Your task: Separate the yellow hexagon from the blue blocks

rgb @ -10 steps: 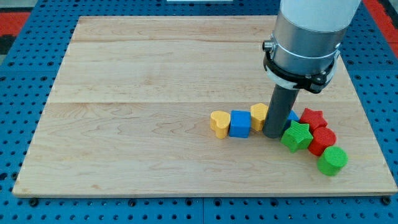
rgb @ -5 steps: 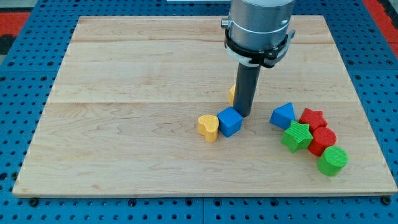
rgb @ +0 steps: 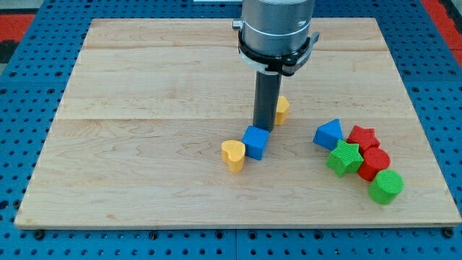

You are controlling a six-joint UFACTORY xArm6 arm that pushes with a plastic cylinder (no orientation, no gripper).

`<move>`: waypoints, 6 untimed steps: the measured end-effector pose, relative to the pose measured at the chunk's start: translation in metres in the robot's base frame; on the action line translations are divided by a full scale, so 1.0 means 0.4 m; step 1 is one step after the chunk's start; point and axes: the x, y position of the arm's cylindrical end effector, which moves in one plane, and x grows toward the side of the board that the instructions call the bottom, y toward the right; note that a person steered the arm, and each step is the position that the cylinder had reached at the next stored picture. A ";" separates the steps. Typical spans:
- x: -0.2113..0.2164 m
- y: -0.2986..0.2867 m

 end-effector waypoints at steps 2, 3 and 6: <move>0.000 -0.010; -0.001 -0.012; -0.021 -0.150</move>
